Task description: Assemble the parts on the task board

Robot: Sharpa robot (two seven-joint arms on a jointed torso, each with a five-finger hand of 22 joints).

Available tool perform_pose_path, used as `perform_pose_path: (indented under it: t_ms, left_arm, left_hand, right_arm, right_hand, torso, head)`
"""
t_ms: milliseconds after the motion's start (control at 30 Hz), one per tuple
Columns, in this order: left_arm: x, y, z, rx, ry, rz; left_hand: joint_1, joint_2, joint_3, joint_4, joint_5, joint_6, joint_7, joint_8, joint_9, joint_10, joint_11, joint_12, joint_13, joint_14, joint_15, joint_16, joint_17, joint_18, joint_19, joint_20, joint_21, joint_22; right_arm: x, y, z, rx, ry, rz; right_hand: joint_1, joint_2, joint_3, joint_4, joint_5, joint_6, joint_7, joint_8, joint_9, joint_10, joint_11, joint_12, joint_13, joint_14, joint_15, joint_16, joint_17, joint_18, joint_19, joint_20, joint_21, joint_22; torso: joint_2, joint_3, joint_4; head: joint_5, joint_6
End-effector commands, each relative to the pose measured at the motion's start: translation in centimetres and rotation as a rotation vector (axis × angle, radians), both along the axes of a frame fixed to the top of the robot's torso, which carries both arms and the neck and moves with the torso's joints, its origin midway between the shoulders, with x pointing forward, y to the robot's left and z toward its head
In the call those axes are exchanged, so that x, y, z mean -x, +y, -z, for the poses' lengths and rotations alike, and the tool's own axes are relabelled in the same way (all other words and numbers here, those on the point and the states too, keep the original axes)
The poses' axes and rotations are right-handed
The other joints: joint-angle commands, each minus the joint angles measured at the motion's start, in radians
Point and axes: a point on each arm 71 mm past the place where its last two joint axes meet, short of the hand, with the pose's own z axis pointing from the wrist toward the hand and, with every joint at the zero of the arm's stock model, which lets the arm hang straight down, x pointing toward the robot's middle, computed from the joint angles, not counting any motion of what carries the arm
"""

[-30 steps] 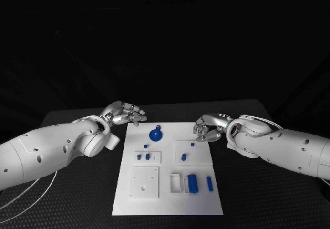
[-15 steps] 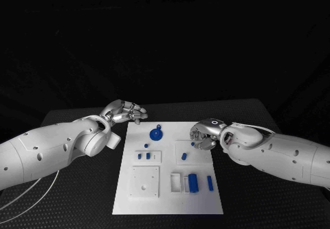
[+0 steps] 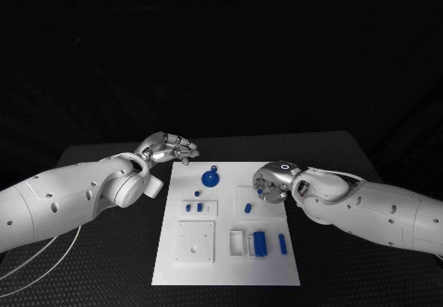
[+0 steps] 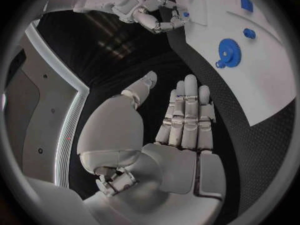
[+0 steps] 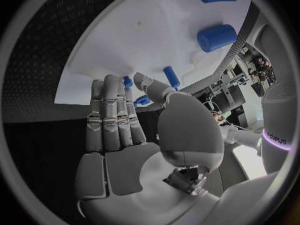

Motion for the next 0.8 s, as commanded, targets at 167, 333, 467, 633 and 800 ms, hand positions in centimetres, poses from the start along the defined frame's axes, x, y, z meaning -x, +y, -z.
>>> perform_pose_path:
  t_ms: [167, 333, 467, 633, 800]
  left_arm:
    - [0.0, -0.2, -0.1, 0.017, 0.008, 0.012]
    - [0.0, -0.2, 0.0, 0.016, 0.013, 0.013]
    - [0.0, -0.1, 0.0, 0.016, 0.015, 0.014]
    - [0.1, -0.2, 0.0, 0.017, 0.019, 0.017]
    - [0.1, -0.1, 0.0, 0.015, 0.022, 0.014]
  left_hand:
    - [-0.003, 0.007, -0.005, 0.003, 0.0, -0.006, 0.011, -0.001, -0.003, -0.004, 0.007, 0.001, -0.002, 0.0, 0.006, -0.005, 0.004, 0.007, 0.009, -0.001, -0.006, 0.002]
    - [-0.003, 0.008, -0.005, 0.004, 0.0, -0.011, 0.012, -0.003, -0.004, -0.005, 0.007, 0.0, -0.003, 0.0, 0.006, -0.006, 0.005, 0.008, 0.009, -0.001, -0.007, 0.003]
    - [-0.004, 0.007, -0.005, 0.005, 0.0, -0.012, 0.013, -0.003, -0.005, -0.006, 0.008, 0.0, -0.003, 0.0, 0.006, -0.007, 0.006, 0.008, 0.009, -0.001, -0.008, 0.003]
    - [-0.004, 0.007, -0.005, 0.005, -0.001, -0.013, 0.014, -0.003, -0.005, -0.007, 0.008, -0.001, -0.004, -0.001, 0.006, -0.008, 0.007, 0.007, 0.008, 0.0, -0.009, 0.003]
    - [-0.004, 0.004, -0.005, 0.006, -0.001, -0.019, 0.016, -0.005, -0.007, -0.011, 0.01, -0.002, -0.005, -0.004, 0.008, -0.012, 0.009, 0.006, 0.005, 0.001, -0.012, 0.004]
  right_arm:
    - [0.2, 0.3, 0.3, 0.032, -0.001, -0.014]
    - [0.2, 0.2, 0.4, 0.049, -0.008, -0.016]
    - [0.1, 0.3, 0.5, 0.067, -0.02, -0.019]
    - [0.3, 0.5, 0.9, 0.102, -0.051, -0.02]
    - [0.3, 0.5, 1.3, 0.119, -0.065, -0.019]
  right_hand:
    - [0.018, 0.016, 0.033, 0.007, -0.006, 0.031, -0.008, 0.016, 0.008, 0.032, -0.01, 0.009, 0.012, 0.019, -0.009, 0.011, 0.017, 0.007, 0.02, -0.006, 0.021, 0.025]
    - [0.028, 0.024, 0.064, 0.007, -0.006, 0.053, -0.018, 0.027, 0.015, 0.057, -0.02, 0.016, 0.025, 0.027, -0.019, 0.023, 0.038, 0.007, 0.029, -0.013, 0.039, 0.026]
    - [0.037, 0.028, 0.084, 0.001, -0.006, 0.062, -0.021, 0.03, 0.018, 0.066, -0.025, 0.017, 0.033, 0.029, -0.023, 0.03, 0.053, 0.007, 0.033, -0.016, 0.052, 0.026]
    - [0.043, 0.024, 0.104, -0.007, -0.006, 0.071, -0.025, 0.033, 0.022, 0.075, -0.029, 0.016, 0.044, 0.032, -0.028, 0.037, 0.071, 0.007, 0.039, -0.021, 0.071, 0.026]
    - [0.048, 0.012, 0.121, -0.008, -0.006, 0.08, -0.029, 0.034, 0.024, 0.084, -0.033, 0.015, 0.055, 0.034, -0.032, 0.055, 0.091, 0.007, 0.043, -0.027, 0.099, 0.027]
  torso:
    - [0.0, -0.0001, -0.0003]
    - [0.0, 0.0001, -0.0001]
    - [0.0, -0.0004, -0.0005]
    - [0.0, -0.0002, 0.0002]
    - [0.0, 0.0002, 0.0001]
  head:
    - [0.0, -0.002]
    - [0.0, -0.004]
    - [-0.003, -0.006]
    - [-0.004, -0.008]
    - [-0.006, -0.01]
